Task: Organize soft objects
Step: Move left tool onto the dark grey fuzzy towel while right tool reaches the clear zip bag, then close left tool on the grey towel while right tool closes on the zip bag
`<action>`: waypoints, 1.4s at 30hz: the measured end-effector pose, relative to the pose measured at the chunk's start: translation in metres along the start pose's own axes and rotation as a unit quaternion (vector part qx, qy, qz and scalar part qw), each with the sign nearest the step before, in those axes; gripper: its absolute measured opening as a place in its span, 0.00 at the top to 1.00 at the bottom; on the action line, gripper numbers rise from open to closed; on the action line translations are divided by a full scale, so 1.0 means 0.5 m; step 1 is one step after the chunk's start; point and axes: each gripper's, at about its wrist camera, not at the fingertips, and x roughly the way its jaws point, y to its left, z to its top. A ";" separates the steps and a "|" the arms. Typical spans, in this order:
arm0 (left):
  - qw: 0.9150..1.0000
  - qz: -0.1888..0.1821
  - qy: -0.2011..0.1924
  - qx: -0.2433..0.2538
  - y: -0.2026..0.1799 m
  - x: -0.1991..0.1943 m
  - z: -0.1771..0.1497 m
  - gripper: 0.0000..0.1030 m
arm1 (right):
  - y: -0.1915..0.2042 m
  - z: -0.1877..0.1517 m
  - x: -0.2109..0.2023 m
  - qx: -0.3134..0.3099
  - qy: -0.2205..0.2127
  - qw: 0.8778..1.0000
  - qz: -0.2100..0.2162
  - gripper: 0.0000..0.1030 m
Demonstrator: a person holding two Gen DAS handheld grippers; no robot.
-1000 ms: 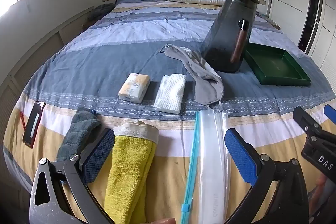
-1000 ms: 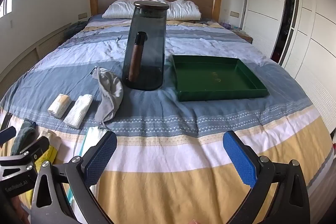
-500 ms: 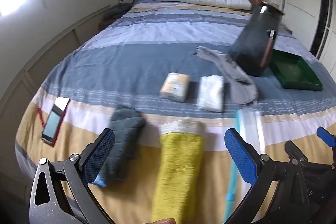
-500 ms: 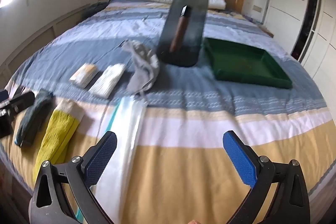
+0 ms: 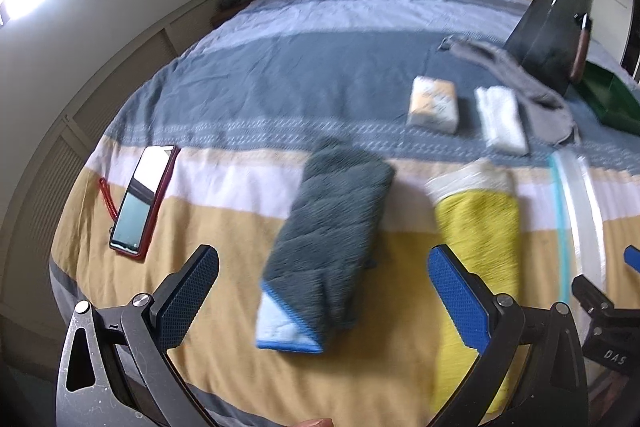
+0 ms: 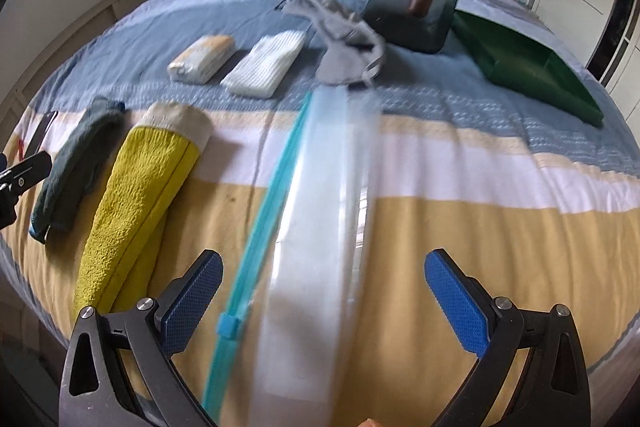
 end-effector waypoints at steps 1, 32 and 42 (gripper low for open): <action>1.000 -0.001 0.005 0.002 0.007 0.011 -0.003 0.01 | 0.007 0.000 0.006 0.001 0.003 1.000 0.000 0.00; 0.994 -0.056 0.075 0.050 0.012 0.196 0.010 0.01 | 0.083 -0.006 0.117 -0.001 0.035 0.998 -0.043 0.00; 0.995 -0.053 0.072 0.050 0.007 0.194 0.006 0.01 | 0.078 -0.004 0.113 0.002 0.038 0.999 -0.036 0.01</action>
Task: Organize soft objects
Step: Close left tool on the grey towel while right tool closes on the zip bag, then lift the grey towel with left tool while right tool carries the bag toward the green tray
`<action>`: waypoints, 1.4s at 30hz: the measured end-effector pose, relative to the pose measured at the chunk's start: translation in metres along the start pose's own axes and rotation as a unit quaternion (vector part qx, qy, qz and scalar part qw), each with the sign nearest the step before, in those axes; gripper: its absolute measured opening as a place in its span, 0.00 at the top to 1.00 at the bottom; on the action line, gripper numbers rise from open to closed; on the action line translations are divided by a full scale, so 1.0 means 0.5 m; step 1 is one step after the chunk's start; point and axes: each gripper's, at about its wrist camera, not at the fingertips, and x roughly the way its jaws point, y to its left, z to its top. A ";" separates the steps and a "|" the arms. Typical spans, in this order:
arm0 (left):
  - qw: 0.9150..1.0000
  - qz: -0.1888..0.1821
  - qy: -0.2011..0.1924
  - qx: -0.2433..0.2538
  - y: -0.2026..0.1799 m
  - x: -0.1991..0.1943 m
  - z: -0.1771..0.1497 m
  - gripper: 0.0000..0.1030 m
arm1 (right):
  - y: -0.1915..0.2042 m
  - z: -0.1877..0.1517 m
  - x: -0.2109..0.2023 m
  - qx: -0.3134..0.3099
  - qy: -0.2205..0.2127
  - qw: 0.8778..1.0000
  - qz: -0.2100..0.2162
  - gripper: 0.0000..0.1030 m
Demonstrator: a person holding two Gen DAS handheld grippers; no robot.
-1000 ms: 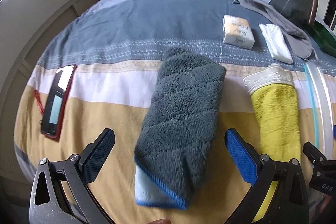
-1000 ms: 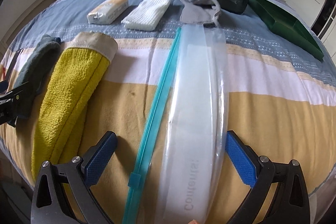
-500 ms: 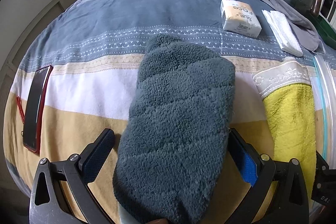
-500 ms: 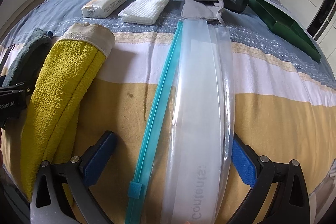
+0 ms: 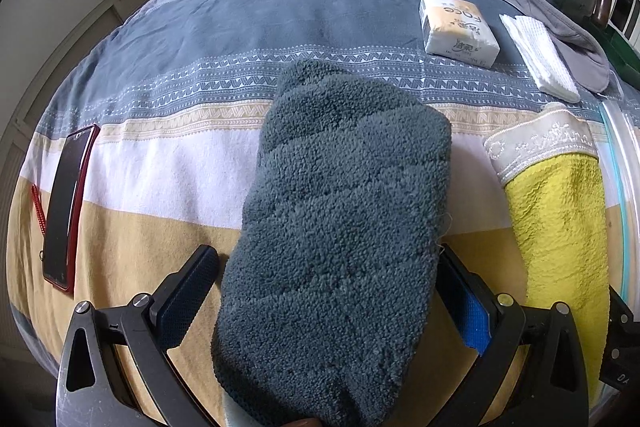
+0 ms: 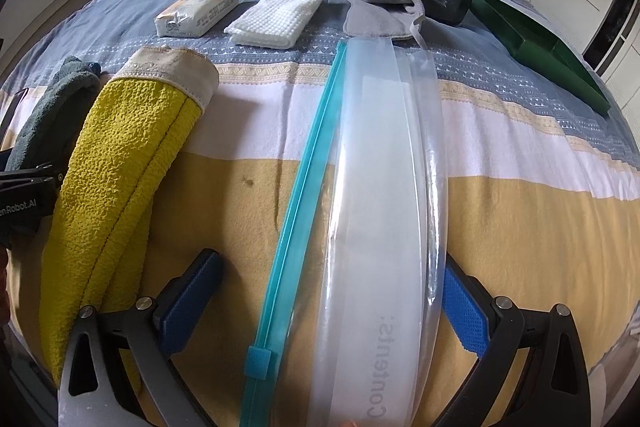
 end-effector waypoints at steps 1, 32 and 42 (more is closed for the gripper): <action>1.000 0.000 -0.001 0.000 0.000 0.000 0.001 0.01 | -0.001 0.001 0.000 0.000 0.000 1.000 0.000 0.01; 1.000 -0.002 -0.012 0.020 -0.015 -0.015 -0.006 0.24 | 0.033 0.004 -0.041 -0.068 -0.011 0.997 0.037 0.91; 1.000 0.003 -0.013 0.010 0.000 -0.028 0.001 0.54 | 0.028 0.004 -0.049 -0.076 -0.014 0.996 0.044 0.94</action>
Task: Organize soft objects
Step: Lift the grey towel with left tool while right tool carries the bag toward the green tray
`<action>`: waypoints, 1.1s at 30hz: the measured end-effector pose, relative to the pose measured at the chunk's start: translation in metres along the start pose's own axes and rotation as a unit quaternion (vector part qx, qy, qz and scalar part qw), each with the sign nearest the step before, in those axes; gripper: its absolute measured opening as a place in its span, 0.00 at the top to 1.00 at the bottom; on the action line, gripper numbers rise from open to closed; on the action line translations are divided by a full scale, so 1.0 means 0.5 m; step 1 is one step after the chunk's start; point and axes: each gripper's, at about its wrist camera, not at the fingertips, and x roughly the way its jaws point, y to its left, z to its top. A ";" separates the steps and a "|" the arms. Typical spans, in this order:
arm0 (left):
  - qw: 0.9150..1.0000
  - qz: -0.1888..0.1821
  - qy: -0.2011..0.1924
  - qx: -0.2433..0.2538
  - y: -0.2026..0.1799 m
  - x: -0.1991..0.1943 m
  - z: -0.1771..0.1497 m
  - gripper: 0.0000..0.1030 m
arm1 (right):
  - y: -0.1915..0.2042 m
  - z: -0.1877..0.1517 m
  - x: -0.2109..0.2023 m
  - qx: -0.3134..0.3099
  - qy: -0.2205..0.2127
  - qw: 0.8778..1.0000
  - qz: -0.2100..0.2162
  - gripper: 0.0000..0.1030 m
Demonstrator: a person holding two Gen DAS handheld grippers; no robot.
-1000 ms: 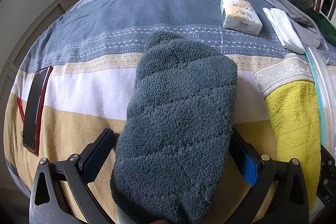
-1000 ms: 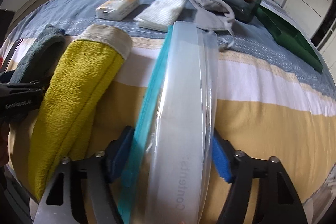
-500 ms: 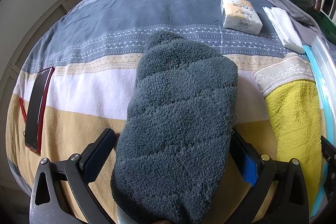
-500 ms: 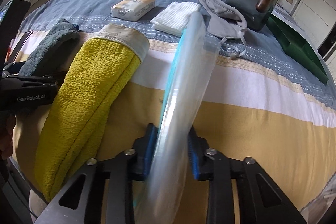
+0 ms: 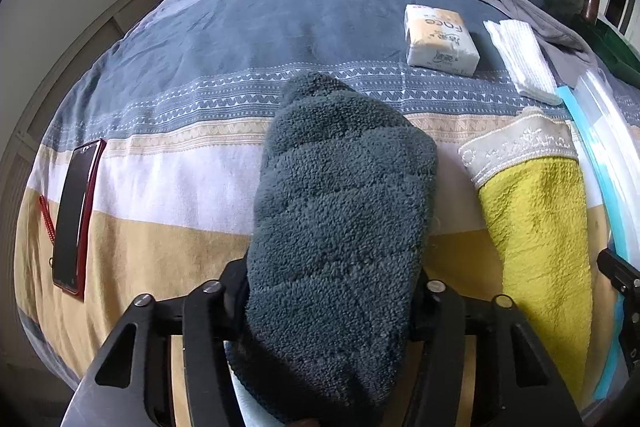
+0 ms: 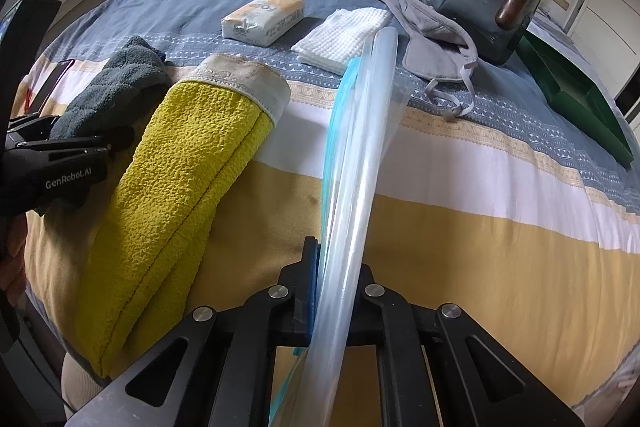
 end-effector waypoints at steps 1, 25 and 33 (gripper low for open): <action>1.000 0.001 0.000 -0.001 -0.001 -0.002 -0.001 0.56 | 0.001 0.000 0.000 -0.002 0.000 1.000 0.000 0.94; 0.999 -0.020 -0.048 -0.013 0.001 -0.049 -0.023 0.74 | 0.001 0.000 0.010 -0.029 -0.005 0.999 0.013 0.95; 0.998 -0.027 -0.058 -0.012 0.005 -0.064 -0.021 0.74 | 0.003 0.002 0.007 -0.032 -0.004 0.999 0.013 0.96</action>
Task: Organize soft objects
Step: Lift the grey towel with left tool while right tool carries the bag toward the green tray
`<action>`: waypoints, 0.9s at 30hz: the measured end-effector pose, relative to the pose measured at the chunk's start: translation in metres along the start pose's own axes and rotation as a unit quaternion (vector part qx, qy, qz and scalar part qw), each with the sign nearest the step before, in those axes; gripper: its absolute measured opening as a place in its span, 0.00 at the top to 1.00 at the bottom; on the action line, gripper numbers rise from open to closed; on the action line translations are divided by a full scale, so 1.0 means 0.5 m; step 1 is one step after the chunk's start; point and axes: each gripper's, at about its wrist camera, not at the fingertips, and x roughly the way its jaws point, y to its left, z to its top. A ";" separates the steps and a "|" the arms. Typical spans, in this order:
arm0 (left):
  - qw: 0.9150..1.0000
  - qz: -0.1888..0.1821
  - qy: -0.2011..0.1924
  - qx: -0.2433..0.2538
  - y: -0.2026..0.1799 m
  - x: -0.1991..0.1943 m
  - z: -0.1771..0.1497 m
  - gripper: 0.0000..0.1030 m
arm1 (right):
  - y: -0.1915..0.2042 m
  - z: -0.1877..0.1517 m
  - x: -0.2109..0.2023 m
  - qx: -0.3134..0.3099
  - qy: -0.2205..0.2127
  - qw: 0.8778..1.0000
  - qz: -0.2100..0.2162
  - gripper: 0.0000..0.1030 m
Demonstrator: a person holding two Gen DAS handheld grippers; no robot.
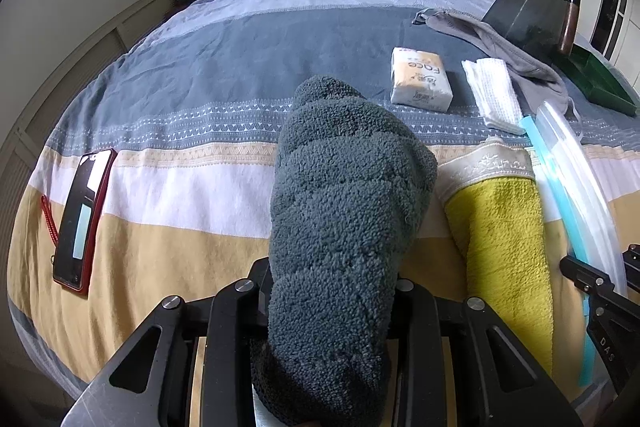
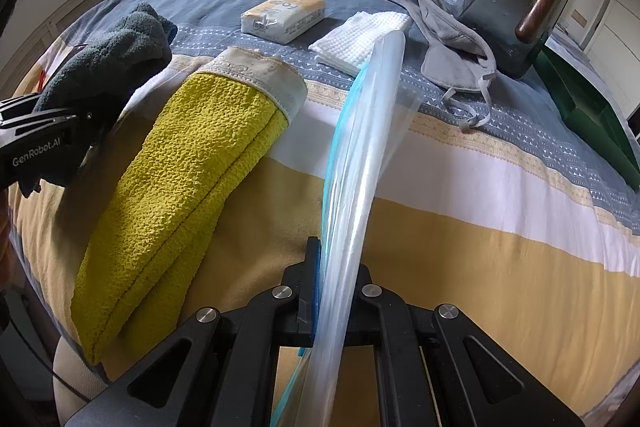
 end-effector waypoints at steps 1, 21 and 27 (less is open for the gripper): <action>1.000 0.002 -0.001 0.001 -0.001 -0.001 0.001 0.74 | 0.000 0.000 0.000 -0.001 -0.001 1.000 0.000 0.96; 0.999 0.035 -0.038 0.015 -0.042 -0.137 0.038 0.74 | -0.058 -0.014 -0.117 -0.008 -0.065 0.998 0.010 0.96; 0.998 0.013 -0.050 0.024 -0.116 -0.201 0.063 0.74 | -0.132 -0.042 -0.190 0.010 -0.084 0.996 0.022 0.96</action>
